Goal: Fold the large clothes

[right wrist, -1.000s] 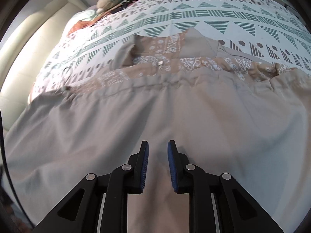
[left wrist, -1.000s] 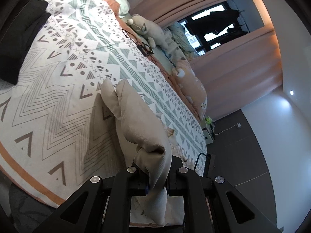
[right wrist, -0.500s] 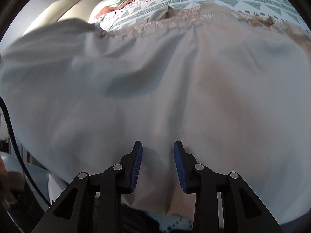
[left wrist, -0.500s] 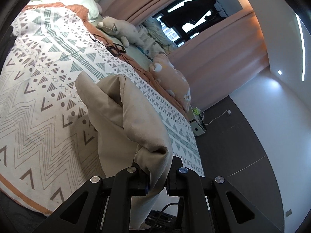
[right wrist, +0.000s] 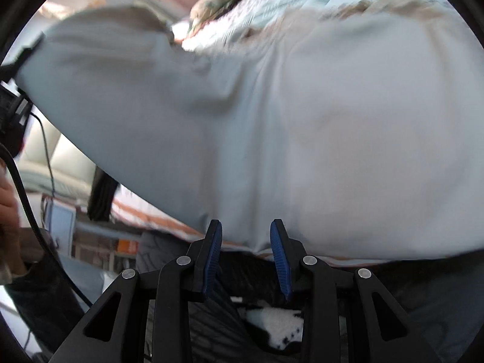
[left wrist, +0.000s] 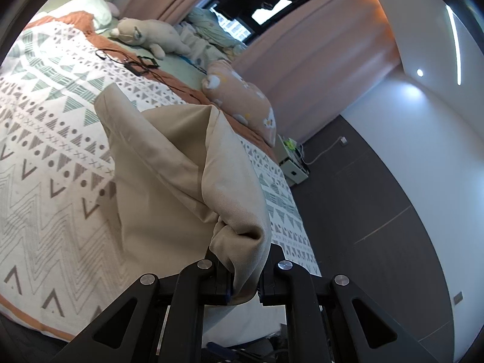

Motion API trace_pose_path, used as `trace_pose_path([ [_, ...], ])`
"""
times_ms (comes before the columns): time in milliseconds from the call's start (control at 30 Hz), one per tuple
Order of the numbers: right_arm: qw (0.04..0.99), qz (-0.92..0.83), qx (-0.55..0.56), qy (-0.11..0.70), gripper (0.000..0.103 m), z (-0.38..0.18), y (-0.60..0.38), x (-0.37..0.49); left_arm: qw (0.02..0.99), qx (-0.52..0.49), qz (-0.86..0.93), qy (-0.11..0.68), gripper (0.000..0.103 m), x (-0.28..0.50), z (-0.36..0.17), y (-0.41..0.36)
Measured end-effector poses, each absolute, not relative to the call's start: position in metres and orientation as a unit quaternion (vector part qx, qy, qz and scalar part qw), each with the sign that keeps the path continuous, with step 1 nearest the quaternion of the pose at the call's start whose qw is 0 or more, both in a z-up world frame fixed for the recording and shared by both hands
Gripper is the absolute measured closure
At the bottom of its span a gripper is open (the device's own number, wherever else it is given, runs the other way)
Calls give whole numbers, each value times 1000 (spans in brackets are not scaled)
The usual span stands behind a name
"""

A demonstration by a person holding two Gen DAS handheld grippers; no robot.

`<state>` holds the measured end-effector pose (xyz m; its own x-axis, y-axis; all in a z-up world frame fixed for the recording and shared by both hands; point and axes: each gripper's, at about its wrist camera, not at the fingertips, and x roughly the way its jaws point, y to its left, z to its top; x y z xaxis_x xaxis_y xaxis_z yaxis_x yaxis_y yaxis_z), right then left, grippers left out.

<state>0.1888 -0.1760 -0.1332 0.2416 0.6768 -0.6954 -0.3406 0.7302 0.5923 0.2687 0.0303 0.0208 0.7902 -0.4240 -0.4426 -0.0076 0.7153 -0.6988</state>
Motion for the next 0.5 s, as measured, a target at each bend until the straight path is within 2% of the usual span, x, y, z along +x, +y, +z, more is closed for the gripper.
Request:
trace_pose_path([
  [233,806,259,220,485,69,-115,-265,190,865,-337,-161,335,92,305,10,-26],
  [500,820,178,277,468,69,-115,-354,188,835,-311,-200,408,92,348,-38,-116],
])
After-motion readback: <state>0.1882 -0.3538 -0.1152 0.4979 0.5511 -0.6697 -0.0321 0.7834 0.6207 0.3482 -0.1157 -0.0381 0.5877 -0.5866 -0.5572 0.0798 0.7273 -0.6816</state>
